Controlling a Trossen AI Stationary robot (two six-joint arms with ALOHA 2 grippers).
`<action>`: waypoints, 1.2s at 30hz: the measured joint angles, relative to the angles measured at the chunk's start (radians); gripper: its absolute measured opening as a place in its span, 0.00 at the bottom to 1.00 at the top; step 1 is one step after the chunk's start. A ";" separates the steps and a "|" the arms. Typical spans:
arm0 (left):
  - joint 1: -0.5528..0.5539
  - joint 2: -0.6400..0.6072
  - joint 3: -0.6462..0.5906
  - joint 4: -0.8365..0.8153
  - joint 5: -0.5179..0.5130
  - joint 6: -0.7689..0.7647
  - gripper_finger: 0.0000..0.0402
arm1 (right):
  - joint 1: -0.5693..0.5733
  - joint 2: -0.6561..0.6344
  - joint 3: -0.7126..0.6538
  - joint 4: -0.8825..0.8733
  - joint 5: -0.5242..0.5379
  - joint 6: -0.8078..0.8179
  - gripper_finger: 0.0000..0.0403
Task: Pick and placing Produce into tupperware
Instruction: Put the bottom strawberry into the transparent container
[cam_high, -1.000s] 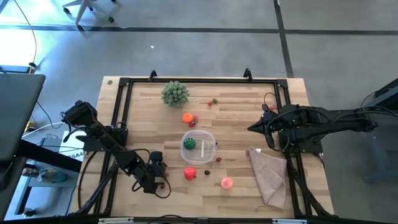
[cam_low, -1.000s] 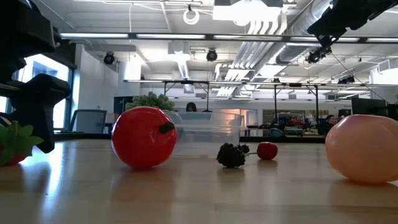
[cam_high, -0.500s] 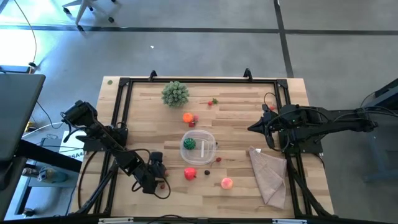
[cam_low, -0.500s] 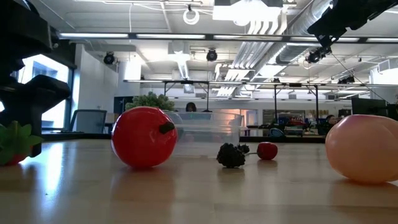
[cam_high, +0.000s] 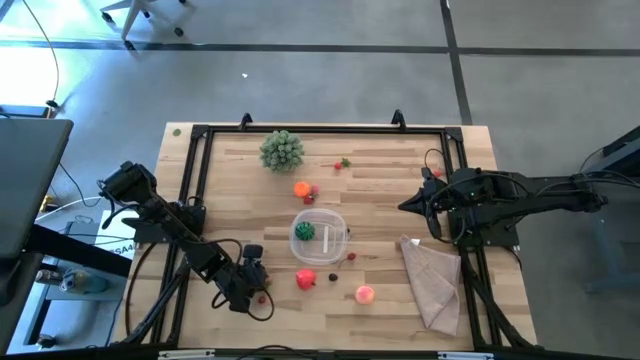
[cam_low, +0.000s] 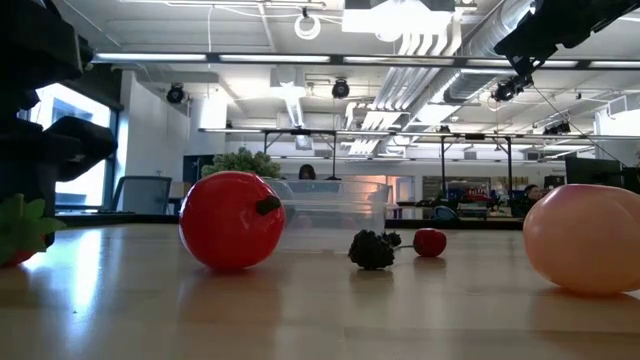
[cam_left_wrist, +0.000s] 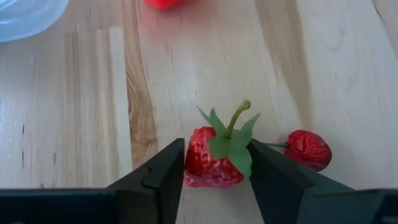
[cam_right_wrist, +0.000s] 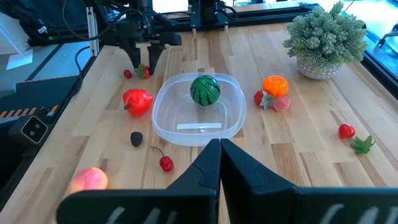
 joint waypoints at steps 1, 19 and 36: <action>0.000 0.000 0.000 0.001 0.000 0.000 0.37 | 0.000 0.000 0.000 0.000 0.000 0.000 0.00; 0.000 -0.001 0.000 0.001 0.000 -0.011 0.41 | 0.000 0.000 0.000 0.000 0.000 0.000 0.00; 0.001 -0.001 0.000 0.016 -0.043 -0.008 0.34 | 0.000 0.000 0.000 0.000 0.000 0.000 0.00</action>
